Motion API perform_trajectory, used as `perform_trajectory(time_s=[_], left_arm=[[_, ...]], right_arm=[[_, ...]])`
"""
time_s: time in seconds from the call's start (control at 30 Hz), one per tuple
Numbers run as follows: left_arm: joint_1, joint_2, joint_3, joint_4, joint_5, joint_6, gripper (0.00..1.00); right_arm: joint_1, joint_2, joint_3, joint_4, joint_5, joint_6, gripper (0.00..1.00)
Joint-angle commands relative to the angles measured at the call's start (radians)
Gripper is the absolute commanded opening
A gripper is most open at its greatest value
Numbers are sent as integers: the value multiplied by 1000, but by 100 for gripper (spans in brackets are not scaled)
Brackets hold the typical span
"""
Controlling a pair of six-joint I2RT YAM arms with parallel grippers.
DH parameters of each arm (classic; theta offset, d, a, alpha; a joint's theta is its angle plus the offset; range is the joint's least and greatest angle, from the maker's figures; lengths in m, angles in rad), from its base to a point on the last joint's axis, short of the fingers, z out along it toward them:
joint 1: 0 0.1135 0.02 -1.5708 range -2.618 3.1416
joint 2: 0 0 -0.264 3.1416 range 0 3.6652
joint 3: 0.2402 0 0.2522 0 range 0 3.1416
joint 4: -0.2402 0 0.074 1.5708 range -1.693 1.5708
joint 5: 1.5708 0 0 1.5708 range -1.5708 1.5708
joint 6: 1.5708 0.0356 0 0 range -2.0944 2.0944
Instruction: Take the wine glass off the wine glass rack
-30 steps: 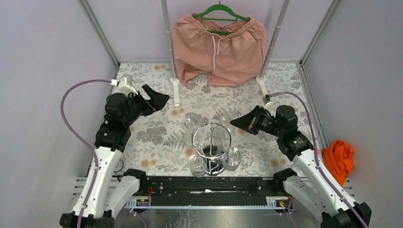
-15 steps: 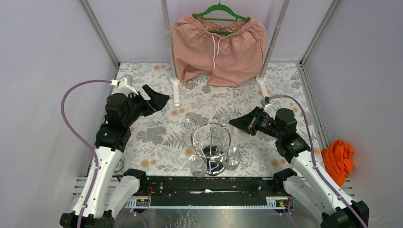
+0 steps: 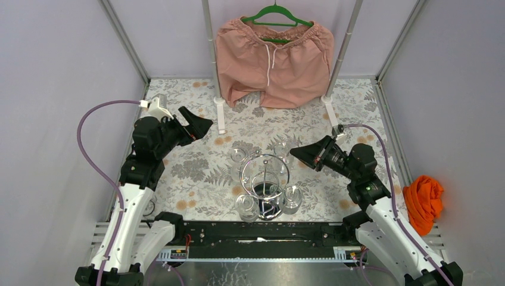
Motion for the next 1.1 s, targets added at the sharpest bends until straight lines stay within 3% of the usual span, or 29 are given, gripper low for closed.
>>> perform_trajectory(time_s=[0.0, 1.07], left_arm=[[-2, 5, -11, 20, 7, 5, 99], [-2, 8, -12, 21, 8, 11, 99]], right_arm=[[10, -23, 15, 110, 4, 35, 0], [11, 45, 15, 177, 55, -16, 0]])
